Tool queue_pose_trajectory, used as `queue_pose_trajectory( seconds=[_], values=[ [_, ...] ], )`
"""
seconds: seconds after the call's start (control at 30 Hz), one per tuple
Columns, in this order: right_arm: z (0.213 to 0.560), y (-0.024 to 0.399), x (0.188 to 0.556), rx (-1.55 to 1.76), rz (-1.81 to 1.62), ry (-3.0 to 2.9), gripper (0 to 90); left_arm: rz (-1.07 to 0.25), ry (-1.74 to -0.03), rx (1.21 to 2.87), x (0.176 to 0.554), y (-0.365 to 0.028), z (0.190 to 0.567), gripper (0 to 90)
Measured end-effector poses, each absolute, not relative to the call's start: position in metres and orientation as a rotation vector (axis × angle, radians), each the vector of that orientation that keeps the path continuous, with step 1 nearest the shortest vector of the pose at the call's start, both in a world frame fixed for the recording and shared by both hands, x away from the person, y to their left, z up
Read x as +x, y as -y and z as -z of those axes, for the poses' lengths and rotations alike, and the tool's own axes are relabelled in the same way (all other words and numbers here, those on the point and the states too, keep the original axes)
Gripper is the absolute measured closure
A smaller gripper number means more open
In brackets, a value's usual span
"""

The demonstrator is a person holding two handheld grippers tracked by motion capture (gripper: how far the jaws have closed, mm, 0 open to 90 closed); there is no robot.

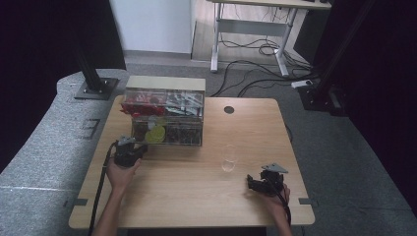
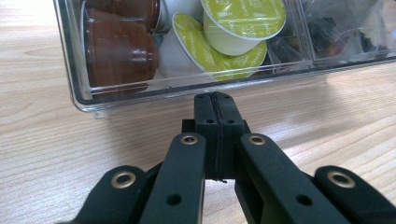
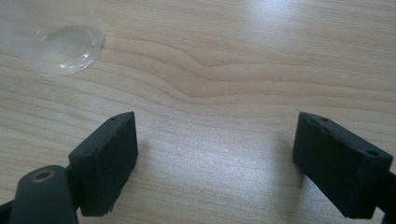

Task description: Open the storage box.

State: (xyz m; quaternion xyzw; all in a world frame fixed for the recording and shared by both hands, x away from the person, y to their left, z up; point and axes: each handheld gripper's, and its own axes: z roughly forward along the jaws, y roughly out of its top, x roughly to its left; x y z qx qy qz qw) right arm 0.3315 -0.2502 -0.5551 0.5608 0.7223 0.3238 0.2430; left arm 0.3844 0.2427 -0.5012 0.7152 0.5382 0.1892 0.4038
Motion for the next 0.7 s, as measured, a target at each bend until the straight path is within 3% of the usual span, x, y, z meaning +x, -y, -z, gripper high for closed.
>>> queue_pose_trajectory(
  seconds=[0.7],
  values=[
    [0.5551, 0.2503, 0.3316, 1.533, -0.885, -1.973, 14.3, -0.483, -1.363, 1.778, 0.3807, -0.2455, 0.5008, 90.0]
  ],
)
